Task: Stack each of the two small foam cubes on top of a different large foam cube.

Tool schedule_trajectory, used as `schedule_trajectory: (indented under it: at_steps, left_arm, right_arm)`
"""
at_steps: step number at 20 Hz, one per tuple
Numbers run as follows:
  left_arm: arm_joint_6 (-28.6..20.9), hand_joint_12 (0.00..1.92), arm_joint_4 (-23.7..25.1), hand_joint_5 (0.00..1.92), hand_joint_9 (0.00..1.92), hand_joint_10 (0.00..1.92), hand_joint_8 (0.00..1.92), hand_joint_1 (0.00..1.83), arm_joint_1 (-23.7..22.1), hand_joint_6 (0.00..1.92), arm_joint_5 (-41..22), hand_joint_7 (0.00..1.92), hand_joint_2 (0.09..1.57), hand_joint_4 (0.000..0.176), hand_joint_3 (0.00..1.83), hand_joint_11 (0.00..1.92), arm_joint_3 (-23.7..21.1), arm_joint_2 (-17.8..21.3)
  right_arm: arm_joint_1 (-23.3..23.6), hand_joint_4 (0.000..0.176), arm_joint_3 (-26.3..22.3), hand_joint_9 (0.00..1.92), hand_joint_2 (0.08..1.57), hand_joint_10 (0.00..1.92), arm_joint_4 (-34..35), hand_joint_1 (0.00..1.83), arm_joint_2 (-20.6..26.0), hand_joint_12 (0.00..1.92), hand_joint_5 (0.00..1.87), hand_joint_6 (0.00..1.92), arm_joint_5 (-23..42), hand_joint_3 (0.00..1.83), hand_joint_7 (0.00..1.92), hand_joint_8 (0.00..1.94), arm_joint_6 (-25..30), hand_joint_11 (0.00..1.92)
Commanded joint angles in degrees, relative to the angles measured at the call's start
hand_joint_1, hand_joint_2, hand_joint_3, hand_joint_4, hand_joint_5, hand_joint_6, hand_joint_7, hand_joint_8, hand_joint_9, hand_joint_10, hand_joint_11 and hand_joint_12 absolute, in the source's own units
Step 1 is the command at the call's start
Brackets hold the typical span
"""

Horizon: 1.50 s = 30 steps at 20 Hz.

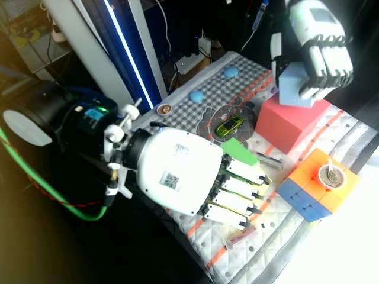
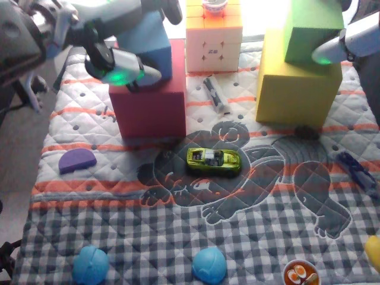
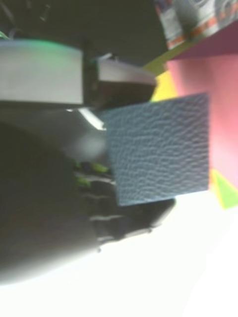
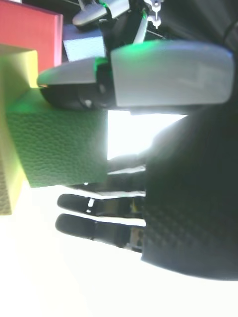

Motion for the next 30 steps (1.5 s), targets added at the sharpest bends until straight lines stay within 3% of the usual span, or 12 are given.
schedule_trajectory:
  at_steps: [1,5,7,10,11,13,18,20,22,23,26,30]
  left_arm:
    - [-0.07,1.37,0.70,0.00,0.00,0.29,0.16,0.85,-0.63,0.36,-5.38,0.02,1.14,0.090,0.00,0.00,0.12,-0.26]
    - [-0.07,0.03,0.70,0.00,0.00,0.00,0.00,0.73,-0.68,0.00,-5.58,0.00,1.06,0.118,0.00,0.00,0.09,0.00]
    - [-0.06,0.00,1.01,0.00,0.00,0.00,0.00,0.68,-0.74,0.00,-6.61,0.00,1.03,0.168,0.00,0.00,-0.58,0.53]
    - [-0.04,0.00,3.72,0.00,0.00,0.00,0.00,0.60,-1.03,0.00,-9.71,0.00,0.99,0.176,0.00,0.00,-3.39,2.66]
    - [-0.03,0.00,4.53,0.00,0.00,0.00,0.00,0.60,-1.41,0.00,-10.62,0.00,0.98,0.176,0.00,0.00,-4.27,3.47]
    - [-2.17,0.00,7.30,0.00,0.00,0.00,0.00,0.67,-1.94,0.00,-12.32,0.00,0.98,0.176,0.00,0.00,-5.74,5.16]
    - [-9.91,0.00,17.64,0.00,0.00,0.00,0.00,0.68,-1.69,0.00,-20.95,0.00,0.97,0.176,0.00,0.00,-12.24,11.61]
    - [-17.79,0.00,22.15,0.00,0.00,0.00,0.00,0.70,-0.06,0.00,-24.81,0.00,0.98,0.176,0.00,0.00,-14.35,14.69]
    - [-28.93,0.00,26.97,0.00,0.00,0.00,0.00,0.80,4.28,0.00,-31.69,0.00,1.01,0.176,0.00,0.00,-16.89,18.72]
    - [-33.84,0.00,28.78,0.00,0.00,0.00,0.00,0.85,7.78,0.00,-36.76,0.00,1.02,0.176,0.00,0.00,-18.30,20.71]
    - [-44.68,0.00,31.56,0.00,0.00,0.00,0.00,0.75,16.39,0.00,-50.13,0.00,1.01,0.176,0.00,0.00,-20.41,22.79]
    - [-53.36,0.00,30.05,0.00,0.00,0.00,0.00,0.77,26.05,0.00,-64.70,0.00,1.03,0.176,0.01,0.00,-20.87,21.98]
  right_arm:
    - [-0.04,0.000,0.11,0.01,1.20,0.80,-0.81,0.96,0.13,1.73,0.00,0.22,2.21,0.00,0.07,0.28,-0.82,0.00]
    - [0.85,0.000,-0.85,0.00,1.08,0.01,-0.84,0.64,1.22,1.34,0.00,0.00,2.21,0.00,0.00,0.00,-0.82,0.00]
    - [2.07,0.000,-2.28,0.00,0.98,0.00,-0.84,0.41,2.62,1.45,0.00,0.00,2.46,0.00,0.00,0.00,-0.82,0.00]
    - [4.55,0.002,-5.11,0.00,1.10,0.00,-0.84,0.52,5.29,1.27,0.00,0.00,4.09,0.00,0.00,0.00,-0.82,0.00]
    - [5.46,0.049,-6.49,0.00,1.09,0.00,-0.85,0.59,6.77,0.64,0.00,0.00,5.36,0.00,0.00,0.00,-0.82,0.00]
    - [7.29,0.056,-8.99,0.00,1.01,0.00,-0.95,0.51,9.65,0.05,0.00,0.00,7.94,0.00,0.00,0.00,-0.82,0.00]
    - [9.74,0.135,-16.65,0.00,1.02,0.00,-2.49,0.53,17.92,0.00,0.00,0.00,14.29,0.00,0.00,0.00,-0.82,0.00]
    - [9.20,0.113,-19.90,0.00,1.03,0.00,-2.63,0.58,21.07,0.03,0.00,0.00,17.06,0.00,0.00,0.00,-0.82,0.04]
    - [5.96,0.113,-24.02,0.00,1.04,0.00,-2.63,0.56,24.86,1.03,0.00,0.00,22.72,0.02,0.00,0.00,-0.82,0.00]
    - [3.09,0.109,-25.63,0.00,1.07,0.00,-2.61,0.57,26.43,1.09,0.00,0.00,27.02,0.01,0.00,0.00,-0.82,0.00]
    - [-3.93,0.047,-28.98,0.00,1.05,0.00,-1.20,0.54,29.55,0.19,0.00,0.00,36.15,0.00,0.00,0.00,-0.82,0.00]
    - [-11.77,0.052,-30.26,0.00,1.07,0.00,2.08,0.55,29.19,0.00,0.00,0.00,46.50,0.01,0.00,0.00,-0.82,0.00]
